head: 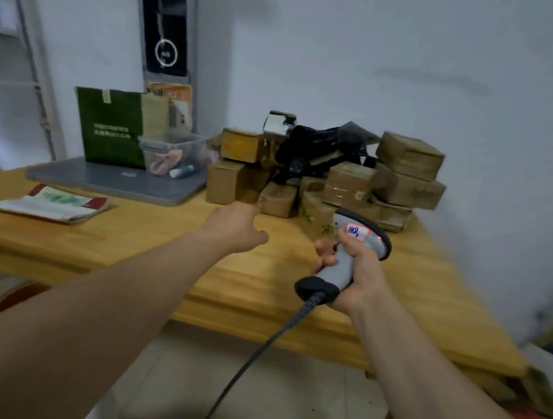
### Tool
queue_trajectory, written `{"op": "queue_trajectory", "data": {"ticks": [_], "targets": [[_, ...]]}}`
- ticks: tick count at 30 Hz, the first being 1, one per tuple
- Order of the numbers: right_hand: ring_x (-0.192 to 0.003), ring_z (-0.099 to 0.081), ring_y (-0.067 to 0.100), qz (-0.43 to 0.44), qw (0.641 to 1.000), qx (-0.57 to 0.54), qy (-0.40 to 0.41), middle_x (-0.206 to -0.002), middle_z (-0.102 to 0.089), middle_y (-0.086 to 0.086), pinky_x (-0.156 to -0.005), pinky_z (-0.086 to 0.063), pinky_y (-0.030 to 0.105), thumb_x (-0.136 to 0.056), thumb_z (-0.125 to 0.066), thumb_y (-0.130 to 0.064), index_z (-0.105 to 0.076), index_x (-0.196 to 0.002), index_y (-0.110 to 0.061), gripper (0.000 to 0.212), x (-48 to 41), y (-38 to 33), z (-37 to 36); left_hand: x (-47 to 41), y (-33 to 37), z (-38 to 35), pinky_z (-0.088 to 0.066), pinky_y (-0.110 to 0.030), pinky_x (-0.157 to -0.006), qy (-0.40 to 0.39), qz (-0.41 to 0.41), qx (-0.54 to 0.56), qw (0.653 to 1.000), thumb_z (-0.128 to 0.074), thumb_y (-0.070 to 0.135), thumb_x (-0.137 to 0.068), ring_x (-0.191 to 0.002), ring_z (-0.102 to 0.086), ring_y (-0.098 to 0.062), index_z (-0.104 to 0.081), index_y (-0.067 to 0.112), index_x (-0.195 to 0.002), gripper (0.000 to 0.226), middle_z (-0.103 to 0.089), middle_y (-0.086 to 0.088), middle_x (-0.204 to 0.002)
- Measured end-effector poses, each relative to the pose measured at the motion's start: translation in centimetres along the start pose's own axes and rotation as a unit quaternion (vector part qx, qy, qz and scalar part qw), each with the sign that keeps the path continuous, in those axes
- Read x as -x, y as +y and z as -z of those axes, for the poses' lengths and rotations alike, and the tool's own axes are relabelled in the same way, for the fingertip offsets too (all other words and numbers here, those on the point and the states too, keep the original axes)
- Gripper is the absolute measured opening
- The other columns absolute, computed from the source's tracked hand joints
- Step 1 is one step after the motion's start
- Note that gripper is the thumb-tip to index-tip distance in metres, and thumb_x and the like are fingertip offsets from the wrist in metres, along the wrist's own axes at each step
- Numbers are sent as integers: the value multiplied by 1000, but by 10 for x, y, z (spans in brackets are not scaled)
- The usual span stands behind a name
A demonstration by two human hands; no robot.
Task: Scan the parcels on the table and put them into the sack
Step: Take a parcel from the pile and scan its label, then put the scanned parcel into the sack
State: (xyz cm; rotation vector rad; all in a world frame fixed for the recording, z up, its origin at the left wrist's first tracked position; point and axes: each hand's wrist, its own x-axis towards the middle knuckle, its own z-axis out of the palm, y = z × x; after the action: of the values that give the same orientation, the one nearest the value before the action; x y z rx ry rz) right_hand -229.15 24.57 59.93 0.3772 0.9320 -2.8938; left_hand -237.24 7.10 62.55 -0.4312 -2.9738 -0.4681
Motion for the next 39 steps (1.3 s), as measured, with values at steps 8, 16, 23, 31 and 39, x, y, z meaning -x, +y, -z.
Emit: {"op": "queue_trajectory", "data": {"ticks": [8,16,23,31,39], "targets": [[-37,-43,9,49,998,11,27,-60,-64,6,-46,-48,21,-91,-62,-24,-53,-81,-7,21,-64,-84,24,-118,104,-29,-51,-38,-80,10,-14,88,996,-67,46,-83,-93,-57,-23,-53,5,-117,55,-59,-7,-107],[-35,-45,9,57,998,28,31,-64,-64,8,-43,-49,20,-90,-62,-20,-56,-80,-8,17,-116,-133,50,-219,154,-53,-27,-50,-112,49,51,147,987,-75,62,-69,-144,-11,-39,14,13,-152,131,-2,-21,-157],[-34,-44,8,58,997,28,49,-60,-63,8,-44,-47,20,-89,-62,-18,-56,-79,-7,16,-120,-130,59,-222,154,-69,-35,-46,-104,101,59,204,972,-70,56,-75,-136,-27,-36,-16,15,-150,101,-22,-18,-149],[-34,-44,9,5,998,55,40,-62,-65,6,-43,-48,21,-88,-61,-13,-58,-82,-7,9,-67,-79,57,-113,76,-43,-51,-37,-88,21,115,519,847,-68,44,-81,-101,-55,-20,-57,18,-126,54,-56,-3,-112],[-34,-46,9,-73,995,59,44,-61,-65,7,-44,-49,20,-90,-58,-13,-57,-77,-4,16,-13,9,42,8,-12,-32,-45,-39,-99,-73,263,459,845,-61,49,-86,-110,-52,-28,-53,13,-125,54,-55,-9,-115]]}}
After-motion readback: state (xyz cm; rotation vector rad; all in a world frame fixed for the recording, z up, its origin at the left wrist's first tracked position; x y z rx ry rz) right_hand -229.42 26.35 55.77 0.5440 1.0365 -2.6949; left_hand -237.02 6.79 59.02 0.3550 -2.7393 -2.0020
